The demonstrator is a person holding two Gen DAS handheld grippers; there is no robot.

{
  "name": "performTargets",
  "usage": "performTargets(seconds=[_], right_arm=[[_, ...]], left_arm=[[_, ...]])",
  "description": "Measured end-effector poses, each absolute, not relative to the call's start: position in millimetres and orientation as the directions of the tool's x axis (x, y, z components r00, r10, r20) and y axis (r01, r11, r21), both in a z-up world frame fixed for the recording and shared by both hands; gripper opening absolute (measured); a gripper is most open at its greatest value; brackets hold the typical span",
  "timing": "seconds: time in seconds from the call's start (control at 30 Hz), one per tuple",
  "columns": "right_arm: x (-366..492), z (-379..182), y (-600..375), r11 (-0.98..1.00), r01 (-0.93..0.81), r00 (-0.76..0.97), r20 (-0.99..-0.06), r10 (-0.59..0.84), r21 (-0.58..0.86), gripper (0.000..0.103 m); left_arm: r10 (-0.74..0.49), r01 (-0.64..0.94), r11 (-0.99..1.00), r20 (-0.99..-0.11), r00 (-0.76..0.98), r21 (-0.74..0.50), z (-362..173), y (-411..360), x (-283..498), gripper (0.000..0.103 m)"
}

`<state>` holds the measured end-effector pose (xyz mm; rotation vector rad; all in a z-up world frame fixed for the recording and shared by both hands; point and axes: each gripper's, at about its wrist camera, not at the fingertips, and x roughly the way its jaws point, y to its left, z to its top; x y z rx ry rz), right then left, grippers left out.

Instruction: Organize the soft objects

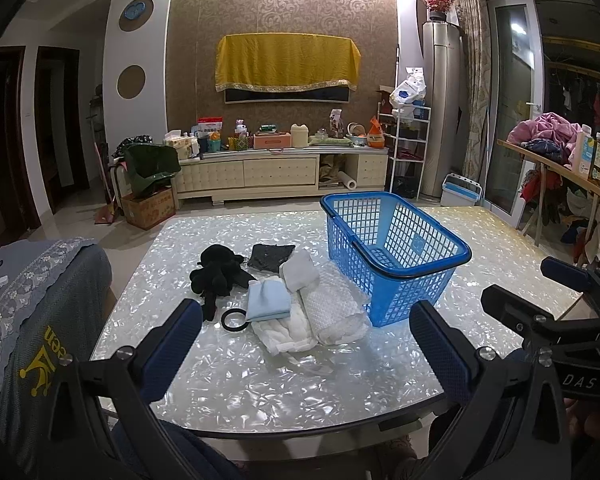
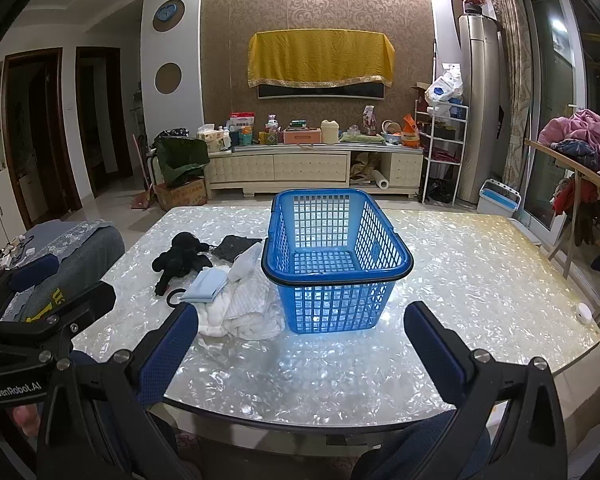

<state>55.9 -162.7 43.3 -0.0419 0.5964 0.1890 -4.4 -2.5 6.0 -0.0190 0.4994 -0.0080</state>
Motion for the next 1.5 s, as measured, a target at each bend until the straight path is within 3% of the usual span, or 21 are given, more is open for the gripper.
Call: performTargets(seconds=[0.63,0.87,1.17,1.3,1.5], right_arm=[[61,56,-161,0.979,-0.204,0.818,-0.551,0.164,-0.012,0.103],[84,66,-146,0.971,-0.24,0.803,-0.566,0.187,-0.02,0.103],[134,56,-106,0.945,-0.326,0.713,-0.663,0.227,-0.027,0.103],[153,47,-81,0.921,-0.39,0.661,-0.701,0.268,-0.015,0.103],[176,29,-42,0.88,-0.475,0.572,-0.759,0.311,0.002,0.102]], left_arm=[[-0.01,0.003,1.0,-0.488,0.873,-0.015,24,5,7,0.103],[-0.004,-0.007,1.0,-0.551,0.835,-0.017,33,32,31,0.103],[-0.018,-0.015,0.999,-0.655,0.756,-0.044,24,94,64,0.103],[0.038,-0.027,0.999,-0.676,0.736,0.026,19,111,73,0.103],[0.016,-0.028,1.0,-0.702,0.712,-0.006,7,141,90,0.103]])
